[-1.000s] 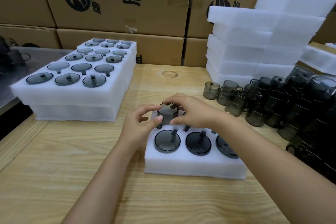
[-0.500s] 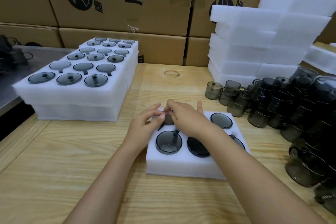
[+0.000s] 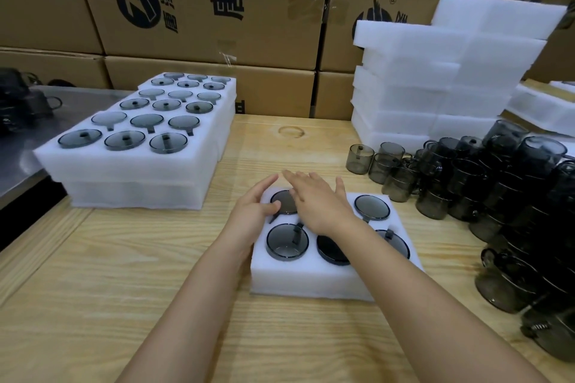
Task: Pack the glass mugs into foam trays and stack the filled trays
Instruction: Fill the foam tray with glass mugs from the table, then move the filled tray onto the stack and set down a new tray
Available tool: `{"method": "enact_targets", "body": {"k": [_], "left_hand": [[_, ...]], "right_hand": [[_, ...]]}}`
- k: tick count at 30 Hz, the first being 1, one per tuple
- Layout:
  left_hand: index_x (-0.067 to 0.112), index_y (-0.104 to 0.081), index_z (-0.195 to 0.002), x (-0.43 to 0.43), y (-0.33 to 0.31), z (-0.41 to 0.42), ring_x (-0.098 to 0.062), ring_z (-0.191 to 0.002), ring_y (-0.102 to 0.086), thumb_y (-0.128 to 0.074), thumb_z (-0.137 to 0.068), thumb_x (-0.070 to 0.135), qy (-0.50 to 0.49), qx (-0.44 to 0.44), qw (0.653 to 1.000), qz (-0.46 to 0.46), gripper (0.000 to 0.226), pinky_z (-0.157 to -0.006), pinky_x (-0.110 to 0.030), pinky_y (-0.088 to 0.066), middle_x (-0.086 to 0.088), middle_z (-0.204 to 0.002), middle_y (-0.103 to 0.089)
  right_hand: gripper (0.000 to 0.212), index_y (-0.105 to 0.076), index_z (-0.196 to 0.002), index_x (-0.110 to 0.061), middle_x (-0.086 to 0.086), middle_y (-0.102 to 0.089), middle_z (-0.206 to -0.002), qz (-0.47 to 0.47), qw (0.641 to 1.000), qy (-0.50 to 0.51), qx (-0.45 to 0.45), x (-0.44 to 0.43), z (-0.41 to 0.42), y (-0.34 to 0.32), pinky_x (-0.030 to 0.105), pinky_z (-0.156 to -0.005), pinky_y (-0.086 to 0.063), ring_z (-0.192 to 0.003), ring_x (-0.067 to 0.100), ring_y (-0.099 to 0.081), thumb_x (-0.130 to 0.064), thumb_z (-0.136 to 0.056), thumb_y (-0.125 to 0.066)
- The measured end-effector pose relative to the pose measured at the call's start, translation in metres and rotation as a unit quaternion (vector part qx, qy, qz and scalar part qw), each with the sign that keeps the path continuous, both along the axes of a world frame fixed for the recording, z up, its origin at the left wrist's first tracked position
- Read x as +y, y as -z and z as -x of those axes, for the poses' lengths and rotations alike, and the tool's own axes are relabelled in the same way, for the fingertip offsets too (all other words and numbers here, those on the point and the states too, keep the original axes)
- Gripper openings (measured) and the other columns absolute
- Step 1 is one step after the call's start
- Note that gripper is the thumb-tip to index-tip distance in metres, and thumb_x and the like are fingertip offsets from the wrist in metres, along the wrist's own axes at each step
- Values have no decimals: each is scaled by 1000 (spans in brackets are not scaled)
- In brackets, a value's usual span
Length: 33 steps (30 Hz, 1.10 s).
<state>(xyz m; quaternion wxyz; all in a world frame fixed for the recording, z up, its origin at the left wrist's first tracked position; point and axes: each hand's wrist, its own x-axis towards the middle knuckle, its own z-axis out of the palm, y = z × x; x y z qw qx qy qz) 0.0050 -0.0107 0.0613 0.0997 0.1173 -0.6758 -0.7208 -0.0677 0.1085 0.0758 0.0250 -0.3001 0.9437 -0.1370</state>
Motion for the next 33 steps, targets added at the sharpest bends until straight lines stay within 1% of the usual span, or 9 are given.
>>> {"method": "enact_targets", "body": {"k": [4, 7, 10, 14, 18, 21, 25, 29, 33], "left_hand": [[26, -55, -129, 11, -4, -18, 6, -116, -49, -56, -93, 10, -150, 5, 978, 142, 39, -88, -9, -35, 8, -134, -52], [21, -63, -114, 40, -13, -51, -2, -115, -53, -50, -92, 10, -236, 171, 906, 306, 28, -91, -10, -36, 8, -123, -60], [13, -61, -119, 86, -6, -68, -13, -119, -52, -49, -85, 23, -129, 283, 805, 505, 38, -102, -30, -36, 1, -129, -60], [29, -61, -127, 120, 21, -64, -10, -118, -58, -70, -65, 49, 38, 170, 687, 706, 66, -96, -34, -49, 6, -132, -59], [33, -64, -123, 101, 32, -36, -8, -114, -61, -73, -64, 37, 16, 160, 683, 712, 60, -89, -31, -52, 8, -129, -62], [26, -65, -123, 80, 33, -9, -11, -116, -61, -59, -71, 24, -22, 167, 684, 709, 52, -97, -30, -45, 4, -130, -61], [15, -62, -126, 44, 36, 35, -26, -126, -53, -83, -60, 13, -74, 166, 678, 712, 69, -109, -42, -20, -13, -134, -56], [11, -61, -127, 6, 33, 90, -40, -135, -39, -69, -56, -13, -102, 166, 711, 675, 76, -116, -37, 4, -20, -123, -54], [21, -45, -142, -36, 29, 156, -29, -147, -14, -54, -78, -14, -72, 109, 707, 695, 74, -109, -24, 28, -15, -134, -42]], "right_hand": [[38, -48, -134, -21, -5, -46, -141, 172, 974, 83, 122, 28, -23, -14, 43, -116, 2, -138, 14, -27, -30, -102, -29], [31, -65, -109, -16, 0, -61, -119, 298, 903, 207, 229, 77, -45, -2, 46, -111, -17, -120, 22, -50, -27, -94, -40], [25, -66, -92, -13, 2, -64, -97, 440, 828, 300, 172, 111, -58, 24, 35, -85, -40, -97, 25, -57, -19, -91, -43], [21, -65, -89, -20, 6, -67, -102, 568, 767, 297, 36, 111, -55, 40, 32, -85, -45, -96, 18, -59, -11, -95, -47], [28, -55, -124, -17, -5, -56, -127, 564, 791, 238, -1, 93, -56, 49, 14, -97, -35, -114, 4, -49, -18, -99, -43], [49, -40, -139, -11, -1, -42, -139, 505, 828, 243, 26, 67, -56, 55, 23, -108, -25, -129, 11, -36, -36, -96, -37], [50, -37, -140, -9, 6, -36, -145, 458, 856, 232, 67, 33, -57, 57, 28, -111, -18, -134, 17, -27, -35, -96, -37], [67, -38, -139, -9, 5, -42, -140, 381, 897, 201, 97, 24, -50, 61, 29, -109, -18, -132, 23, -34, -50, -87, -27], [69, -55, -125, -4, 11, -60, -121, 354, 907, 192, 128, 18, -46, 61, 35, -99, -30, -117, 37, -53, -47, -77, -31]]}}
